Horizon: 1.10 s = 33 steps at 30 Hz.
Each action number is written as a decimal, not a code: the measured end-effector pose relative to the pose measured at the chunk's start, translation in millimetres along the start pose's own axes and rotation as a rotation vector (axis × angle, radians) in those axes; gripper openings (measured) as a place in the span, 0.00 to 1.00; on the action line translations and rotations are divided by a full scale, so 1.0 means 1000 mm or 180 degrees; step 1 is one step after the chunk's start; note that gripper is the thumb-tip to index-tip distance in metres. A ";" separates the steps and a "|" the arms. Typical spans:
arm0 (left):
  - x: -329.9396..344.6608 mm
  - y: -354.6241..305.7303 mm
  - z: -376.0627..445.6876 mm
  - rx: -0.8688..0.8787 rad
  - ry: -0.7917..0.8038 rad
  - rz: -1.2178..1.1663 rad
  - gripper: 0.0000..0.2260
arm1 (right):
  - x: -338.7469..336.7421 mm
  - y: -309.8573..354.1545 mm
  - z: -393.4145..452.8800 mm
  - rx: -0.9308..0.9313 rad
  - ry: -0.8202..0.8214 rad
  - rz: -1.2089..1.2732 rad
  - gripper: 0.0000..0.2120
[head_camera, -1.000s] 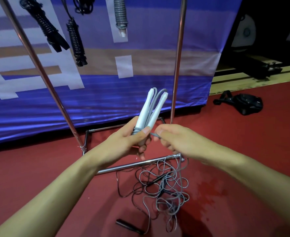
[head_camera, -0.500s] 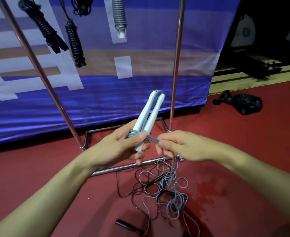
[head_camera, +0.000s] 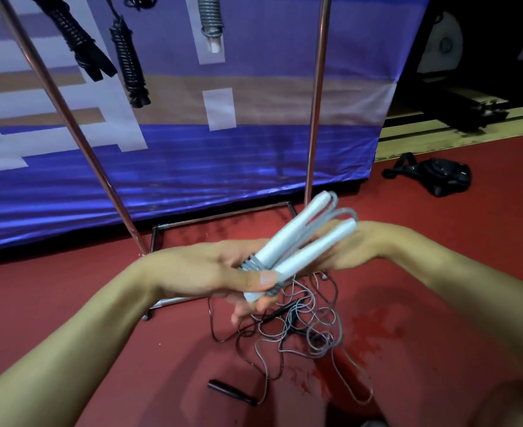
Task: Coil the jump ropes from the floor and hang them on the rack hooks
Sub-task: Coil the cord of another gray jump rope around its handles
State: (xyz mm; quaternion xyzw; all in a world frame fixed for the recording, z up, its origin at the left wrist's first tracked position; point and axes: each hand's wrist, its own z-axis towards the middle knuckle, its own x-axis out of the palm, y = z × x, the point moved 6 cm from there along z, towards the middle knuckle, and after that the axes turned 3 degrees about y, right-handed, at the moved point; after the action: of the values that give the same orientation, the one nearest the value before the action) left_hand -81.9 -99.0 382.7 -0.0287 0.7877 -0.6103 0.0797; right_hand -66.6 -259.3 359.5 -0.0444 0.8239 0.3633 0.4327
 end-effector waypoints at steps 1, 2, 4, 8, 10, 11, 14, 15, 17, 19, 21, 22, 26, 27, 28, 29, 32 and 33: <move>0.002 0.003 0.000 -0.0156 0.0069 0.0202 0.11 | -0.001 0.003 -0.002 -0.0067 0.0144 -0.0024 0.08; 0.004 0.006 0.000 -0.0301 0.0138 0.0414 0.09 | -0.005 0.004 -0.005 -0.0152 0.0138 0.0086 0.04; 0.008 0.013 0.000 -0.0618 0.0304 0.0721 0.04 | -0.012 0.003 -0.006 -0.0125 -0.0121 0.0208 0.04; 0.006 0.039 0.008 -0.1301 0.0393 0.0922 0.07 | -0.013 0.008 0.003 -0.0051 -0.0318 -0.0113 0.07; 0.003 0.048 0.013 -0.1528 0.0376 0.0929 0.08 | -0.018 0.019 0.006 -0.0097 -0.0470 -0.0422 0.06; 0.003 0.049 0.016 -0.1573 0.0373 0.0910 0.07 | -0.020 0.023 0.008 -0.0082 -0.0544 -0.0583 0.05; 0.001 0.048 0.025 -0.1567 0.0238 0.0964 0.09 | -0.023 0.041 0.007 -0.0255 -0.0898 -0.1151 0.04; 0.000 0.048 0.027 -0.1542 0.0178 0.0950 0.10 | -0.025 0.049 0.005 -0.0299 -0.1049 -0.1379 0.05; -0.001 0.050 0.030 -0.1449 0.0006 0.0643 0.07 | -0.027 0.060 -0.001 -0.0308 -0.1316 -0.1858 0.08; -0.005 0.052 0.030 -0.1274 -0.0201 0.0206 0.04 | -0.026 0.067 -0.007 -0.0318 -0.1493 -0.2140 0.10; -0.011 0.053 0.029 -0.1075 -0.0365 -0.0063 0.02 | -0.026 0.072 -0.011 -0.0368 -0.1631 -0.2235 0.10; -0.014 0.053 0.028 -0.0995 -0.0421 -0.0123 0.02 | -0.026 0.074 -0.013 -0.0328 -0.1665 -0.2218 0.10; -0.026 0.050 0.024 -0.0811 -0.0674 -0.0072 0.03 | -0.020 0.063 -0.017 0.0080 -0.1690 -0.1654 0.11; -0.031 0.050 0.022 -0.0764 -0.0776 -0.0060 0.05 | -0.019 0.058 -0.019 0.0145 -0.1742 -0.1420 0.10; -0.035 0.048 0.021 -0.0702 -0.0871 -0.0051 0.07 | -0.017 0.050 -0.019 0.0242 -0.1802 -0.1157 0.09; -0.038 0.047 0.019 -0.0633 -0.0966 -0.0051 0.09 | -0.017 0.043 -0.020 0.0365 -0.1840 -0.0907 0.08; -0.046 0.047 0.019 -0.0415 -0.1277 -0.0166 0.10 | -0.009 0.031 -0.016 0.0529 -0.1679 -0.0662 0.09; -0.047 0.048 0.019 -0.0353 -0.1367 -0.0215 0.08 | -0.005 0.031 -0.013 0.0490 -0.1586 -0.0612 0.09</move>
State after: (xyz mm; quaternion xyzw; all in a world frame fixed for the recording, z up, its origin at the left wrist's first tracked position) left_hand -29.9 -98.3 336.1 -0.1888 0.7835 -0.5482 0.2234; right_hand -84.6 -246.0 385.6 0.0013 0.7092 0.2566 0.6566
